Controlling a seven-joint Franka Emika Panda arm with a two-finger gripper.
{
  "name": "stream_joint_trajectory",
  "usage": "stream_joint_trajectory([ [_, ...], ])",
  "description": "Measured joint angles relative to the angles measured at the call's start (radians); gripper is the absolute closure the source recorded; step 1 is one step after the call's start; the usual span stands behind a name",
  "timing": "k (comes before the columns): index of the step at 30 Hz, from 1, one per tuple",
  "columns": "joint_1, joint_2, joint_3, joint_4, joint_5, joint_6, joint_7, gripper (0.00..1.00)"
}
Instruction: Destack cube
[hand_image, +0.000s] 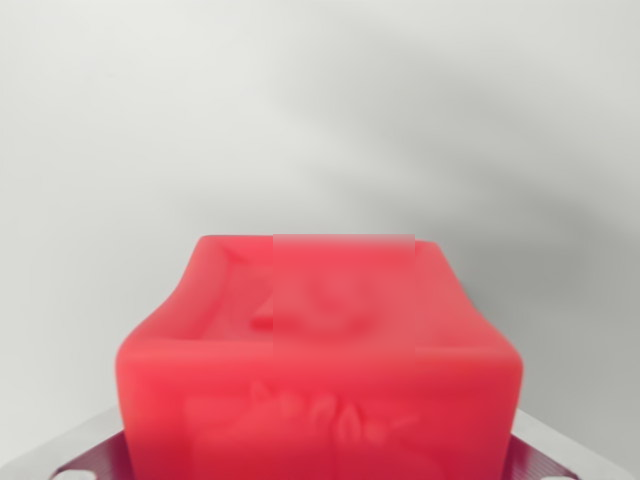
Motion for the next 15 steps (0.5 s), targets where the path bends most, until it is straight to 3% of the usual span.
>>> stream_joint_trajectory([
  [15, 0.034, 0.039, 0.023, 0.049, 0.002, -0.010, 0.075, 1.00],
])
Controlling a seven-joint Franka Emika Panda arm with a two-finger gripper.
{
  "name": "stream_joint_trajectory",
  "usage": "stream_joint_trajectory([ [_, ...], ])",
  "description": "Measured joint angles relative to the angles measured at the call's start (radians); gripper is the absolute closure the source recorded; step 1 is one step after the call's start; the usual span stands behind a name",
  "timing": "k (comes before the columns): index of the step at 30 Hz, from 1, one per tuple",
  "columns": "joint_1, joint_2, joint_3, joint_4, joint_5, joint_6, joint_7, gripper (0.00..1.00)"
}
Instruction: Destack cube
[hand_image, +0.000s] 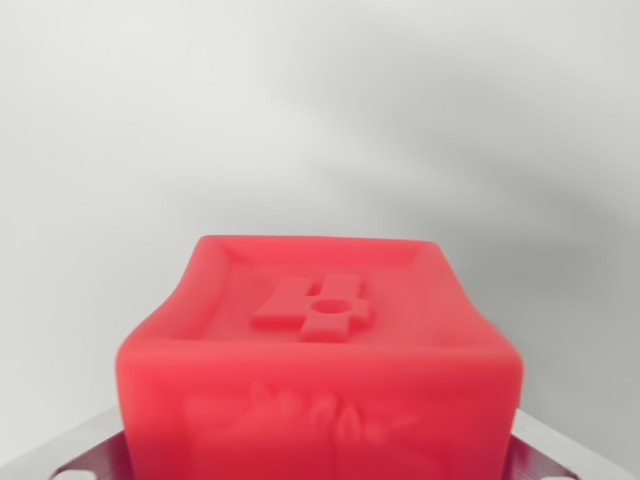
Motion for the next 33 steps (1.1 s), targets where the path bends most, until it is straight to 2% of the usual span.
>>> stream_joint_trajectory([
  [11, 0.026, 0.033, 0.016, 0.043, 0.000, -0.010, 0.058, 1.00],
  [33, 0.074, 0.097, 0.040, 0.128, 0.000, -0.031, 0.160, 1.00],
])
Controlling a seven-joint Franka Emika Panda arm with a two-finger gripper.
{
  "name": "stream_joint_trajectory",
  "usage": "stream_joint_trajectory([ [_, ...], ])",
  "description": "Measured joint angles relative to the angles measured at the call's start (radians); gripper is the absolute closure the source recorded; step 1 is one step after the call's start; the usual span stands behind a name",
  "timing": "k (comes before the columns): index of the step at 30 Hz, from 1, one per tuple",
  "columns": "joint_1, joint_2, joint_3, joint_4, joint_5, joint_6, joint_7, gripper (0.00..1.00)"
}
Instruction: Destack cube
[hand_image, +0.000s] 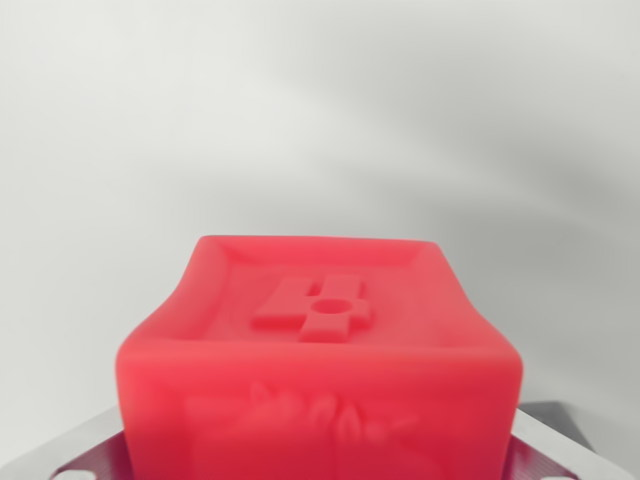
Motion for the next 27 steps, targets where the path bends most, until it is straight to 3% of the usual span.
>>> stream_joint_trajectory([
  [27, 0.068, 0.083, 0.009, 0.119, -0.002, -0.036, 0.115, 1.00],
])
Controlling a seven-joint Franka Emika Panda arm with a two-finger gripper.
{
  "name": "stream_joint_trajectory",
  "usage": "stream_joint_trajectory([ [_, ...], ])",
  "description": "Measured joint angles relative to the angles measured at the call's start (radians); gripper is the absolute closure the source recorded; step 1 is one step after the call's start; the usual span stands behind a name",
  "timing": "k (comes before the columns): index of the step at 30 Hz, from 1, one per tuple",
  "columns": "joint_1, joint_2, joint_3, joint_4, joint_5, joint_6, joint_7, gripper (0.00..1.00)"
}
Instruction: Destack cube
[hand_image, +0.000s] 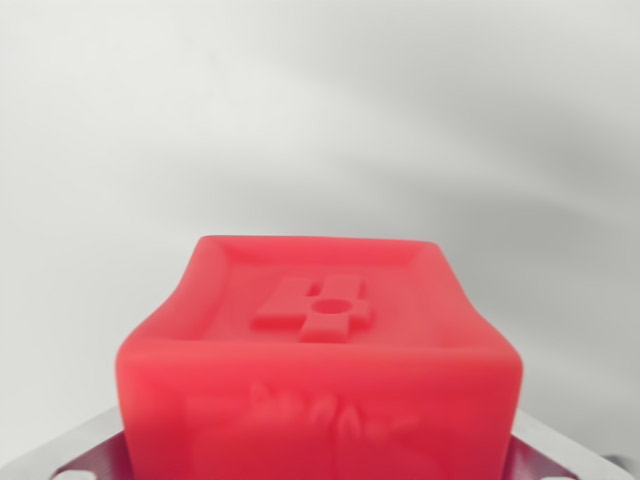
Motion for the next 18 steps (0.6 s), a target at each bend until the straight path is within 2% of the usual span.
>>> stream_joint_trajectory([
  [18, 0.045, 0.058, 0.000, 0.086, -0.001, -0.027, 0.068, 1.00],
])
